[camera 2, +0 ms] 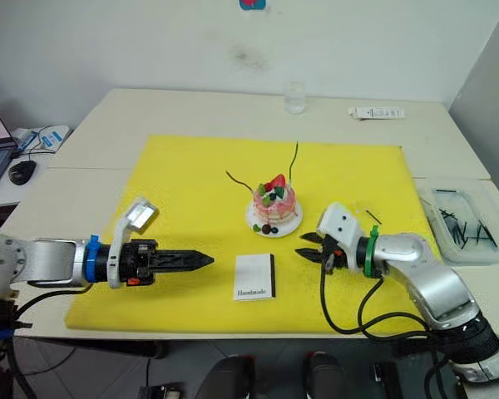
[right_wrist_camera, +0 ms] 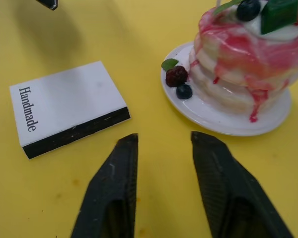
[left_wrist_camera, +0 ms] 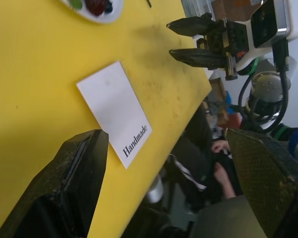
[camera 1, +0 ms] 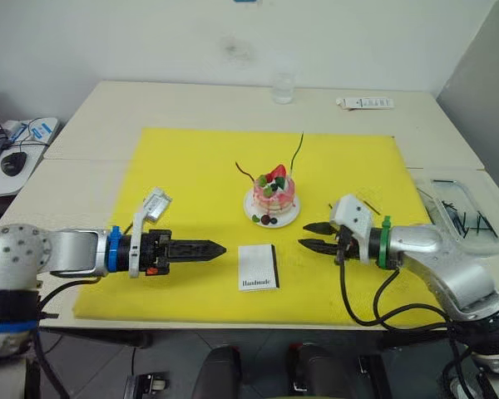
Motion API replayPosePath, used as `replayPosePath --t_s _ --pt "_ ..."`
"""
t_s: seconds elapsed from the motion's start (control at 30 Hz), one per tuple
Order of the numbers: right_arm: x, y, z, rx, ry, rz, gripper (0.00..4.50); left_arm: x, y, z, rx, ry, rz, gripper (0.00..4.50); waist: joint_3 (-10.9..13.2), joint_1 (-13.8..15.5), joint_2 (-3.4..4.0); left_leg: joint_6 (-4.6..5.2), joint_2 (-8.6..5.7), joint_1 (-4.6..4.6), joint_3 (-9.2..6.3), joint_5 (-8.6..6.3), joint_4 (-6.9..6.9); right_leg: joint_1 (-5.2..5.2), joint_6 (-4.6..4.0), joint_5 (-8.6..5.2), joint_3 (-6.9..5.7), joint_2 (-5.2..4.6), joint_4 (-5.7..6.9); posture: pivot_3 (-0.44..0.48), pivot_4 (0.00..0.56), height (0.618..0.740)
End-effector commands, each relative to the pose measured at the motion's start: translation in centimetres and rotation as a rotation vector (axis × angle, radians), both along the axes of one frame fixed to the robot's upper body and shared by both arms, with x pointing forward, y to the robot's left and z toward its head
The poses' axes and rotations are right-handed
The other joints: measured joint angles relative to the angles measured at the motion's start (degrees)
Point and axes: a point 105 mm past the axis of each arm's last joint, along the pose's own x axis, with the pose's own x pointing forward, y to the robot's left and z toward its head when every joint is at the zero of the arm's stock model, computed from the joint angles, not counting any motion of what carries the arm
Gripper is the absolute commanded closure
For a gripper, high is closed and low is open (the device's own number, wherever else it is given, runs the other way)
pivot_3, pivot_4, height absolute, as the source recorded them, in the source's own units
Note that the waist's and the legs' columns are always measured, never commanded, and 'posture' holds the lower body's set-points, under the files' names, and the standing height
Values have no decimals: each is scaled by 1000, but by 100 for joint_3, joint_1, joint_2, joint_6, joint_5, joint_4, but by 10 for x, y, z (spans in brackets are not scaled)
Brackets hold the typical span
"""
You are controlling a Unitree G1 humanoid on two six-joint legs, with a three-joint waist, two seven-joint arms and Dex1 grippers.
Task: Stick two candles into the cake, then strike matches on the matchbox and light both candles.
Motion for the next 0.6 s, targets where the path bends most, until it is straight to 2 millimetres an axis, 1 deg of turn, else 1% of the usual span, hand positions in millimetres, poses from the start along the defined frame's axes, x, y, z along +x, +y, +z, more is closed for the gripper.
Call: replayPosePath --t_s 0.03,0.13,0.2,0.33,0.47,0.6 --pt "-5 9 -3 -16 -34 34 4435 2 -5 1 -16 95 -24 330 0 6 -1 -2 -1 -4 0 -1 2 -1 4 -3 -1 -1 0 0 150 740" --pt "-9 10 -8 -33 -26 42 4480 7 -11 -5 -8 136 -36 330 0 12 0 -3 -8 -4 1 -1 2 0 8 -7 -1 1 0 0 150 740" --pt "-12 11 -11 -42 -21 44 4480 6 -17 -9 0 152 -62 330 0 10 0 -3 -11 -3 2 -1 4 1 8 -7 -3 1 2 0 150 740" --pt "-16 12 -18 -71 -5 49 4480 4 -27 -25 23 181 -68 330 0 9 -1 -4 -10 0 2 -1 9 3 3 -2 -1 -8 10 0 150 740" --pt "-19 18 -25 -72 10 49 4480 12 -36 -40 34 192 -6 330 -1 14 -2 -6 -7 5 -3 1 12 6 -2 0 -2 -10 19 0 150 740" --pt "-21 20 -30 -77 26 50 4480 17 -38 -43 20 189 36 330 -2 16 -1 -7 -10 8 -2 1 15 11 -2 1 -1 -12 20 0 150 740"
